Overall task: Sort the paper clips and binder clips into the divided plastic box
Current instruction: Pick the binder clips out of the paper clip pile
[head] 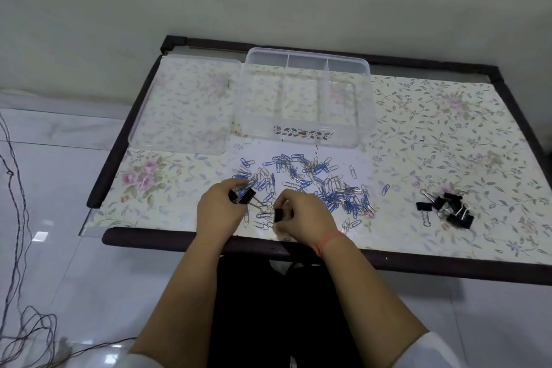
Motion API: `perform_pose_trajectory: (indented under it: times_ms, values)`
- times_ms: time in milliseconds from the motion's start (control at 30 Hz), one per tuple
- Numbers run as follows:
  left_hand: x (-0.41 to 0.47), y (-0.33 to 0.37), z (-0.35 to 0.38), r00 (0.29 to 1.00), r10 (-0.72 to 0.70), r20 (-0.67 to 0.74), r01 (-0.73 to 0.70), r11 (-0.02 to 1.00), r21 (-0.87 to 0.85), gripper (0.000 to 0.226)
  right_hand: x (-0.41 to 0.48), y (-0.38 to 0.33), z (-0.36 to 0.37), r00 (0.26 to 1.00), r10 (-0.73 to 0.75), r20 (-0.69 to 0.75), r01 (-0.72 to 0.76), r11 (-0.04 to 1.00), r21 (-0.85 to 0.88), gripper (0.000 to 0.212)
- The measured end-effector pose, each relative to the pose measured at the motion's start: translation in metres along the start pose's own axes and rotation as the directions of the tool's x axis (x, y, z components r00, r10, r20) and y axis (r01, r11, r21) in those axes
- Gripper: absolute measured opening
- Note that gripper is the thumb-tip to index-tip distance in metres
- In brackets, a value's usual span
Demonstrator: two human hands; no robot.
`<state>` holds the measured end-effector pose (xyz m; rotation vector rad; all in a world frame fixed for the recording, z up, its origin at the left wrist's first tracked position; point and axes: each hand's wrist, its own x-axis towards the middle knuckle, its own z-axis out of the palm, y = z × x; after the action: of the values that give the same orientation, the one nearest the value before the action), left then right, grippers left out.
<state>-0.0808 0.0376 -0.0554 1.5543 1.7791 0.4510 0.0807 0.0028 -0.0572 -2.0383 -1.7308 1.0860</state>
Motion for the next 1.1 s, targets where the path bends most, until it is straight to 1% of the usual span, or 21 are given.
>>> perform_pose_trajectory:
  times_ms: [33,100,133,200,267,367,500,567,700,767,833,867,900,933,967,1000,1033,1100]
  values:
    - [0.002,0.001,0.000,0.999,0.045,0.009,-0.046,0.997,0.057,0.054,0.000,0.003,-0.003,1.000,0.019,-0.016,-0.018,0.998,0.055,0.031]
    - [0.005,0.000,0.002,0.990,0.141,0.025,-0.143,0.974,0.176,0.057,0.001,0.009,-0.012,0.997,0.068,-0.034,-0.059,0.974,0.219,0.028]
    - [0.008,-0.001,0.002,0.984,0.174,0.032,-0.177,0.961,0.215,0.058,0.001,0.012,-0.016,0.994,0.103,-0.033,-0.086,0.942,0.325,0.027]
    - [0.012,-0.003,0.002,0.978,0.201,0.055,-0.209,0.942,0.263,0.058,-0.001,0.016,-0.023,0.986,0.169,-0.008,-0.140,0.842,0.522,0.028]
    - [0.015,-0.003,0.003,0.976,0.203,0.081,-0.218,0.929,0.299,0.056,-0.001,0.017,-0.027,0.979,0.201,0.035,-0.178,0.760,0.625,0.029]
    - [0.016,0.001,0.004,0.971,0.225,0.082,-0.239,0.915,0.324,0.051,-0.001,0.013,-0.029,0.974,0.199,0.112,-0.218,0.669,0.711,0.027]
    - [0.015,0.001,0.003,0.965,0.234,0.121,-0.263,0.895,0.360,0.054,0.000,0.012,-0.030,0.965,0.200,0.167,-0.251,0.539,0.804,0.024]
    - [0.015,0.000,0.002,0.964,0.232,0.129,-0.263,0.897,0.355,0.052,0.000,0.014,-0.030,0.963,0.204,0.174,-0.257,0.510,0.821,0.020]
    - [0.013,0.004,0.002,0.963,0.237,0.128,-0.268,0.887,0.375,0.041,0.001,0.015,-0.026,0.962,0.223,0.160,-0.252,0.486,0.837,0.013]
    - [0.013,0.005,0.002,0.964,0.227,0.136,-0.263,0.885,0.385,0.038,0.003,0.012,-0.023,0.956,0.244,0.161,-0.257,0.443,0.859,0.009]
    - [0.010,0.006,0.001,0.968,0.218,0.122,-0.246,0.918,0.311,0.038,0.005,0.007,-0.023,0.950,0.260,0.175,-0.258,0.329,0.908,0.009]
    - [0.008,0.008,0.000,0.973,0.209,0.094,-0.225,0.947,0.229,0.037,0.006,0.005,-0.024,0.947,0.262,0.183,-0.253,0.264,0.931,0.013]
    - [0.007,0.011,-0.001,0.982,0.178,0.060,-0.184,0.976,0.116,0.034,0.007,0.004,-0.024,0.946,0.263,0.189,-0.247,0.210,0.946,0.017]
    - [0.005,0.014,-0.003,0.992,0.120,0.046,-0.119,0.992,-0.034,0.029,0.007,0.003,-0.026,0.945,0.260,0.197,-0.245,0.168,0.955,0.019]
    - [0.005,0.017,-0.005,0.996,0.052,0.075,-0.034,0.975,-0.218,0.022,0.006,0.002,-0.026,0.943,0.260,0.207,-0.247,0.133,0.960,0.020]
    - [0.004,0.018,-0.008,0.990,0.001,0.143,0.058,0.913,-0.404,0.016,0.006,0.001,-0.026,0.939,0.264,0.220,-0.253,0.101,0.962,0.021]
    - [0.003,0.019,-0.011,0.976,-0.033,0.215,0.145,0.835,-0.530,0.013,0.006,-0.001,-0.026,0.934,0.273,0.230,-0.259,0.077,0.963,0.022]
    - [0.003,0.019,-0.015,0.941,-0.052,0.333,0.282,0.664,-0.693,0.017,0.006,-0.006,-0.024,0.925,0.295,0.237,-0.264,0.054,0.963,0.025]
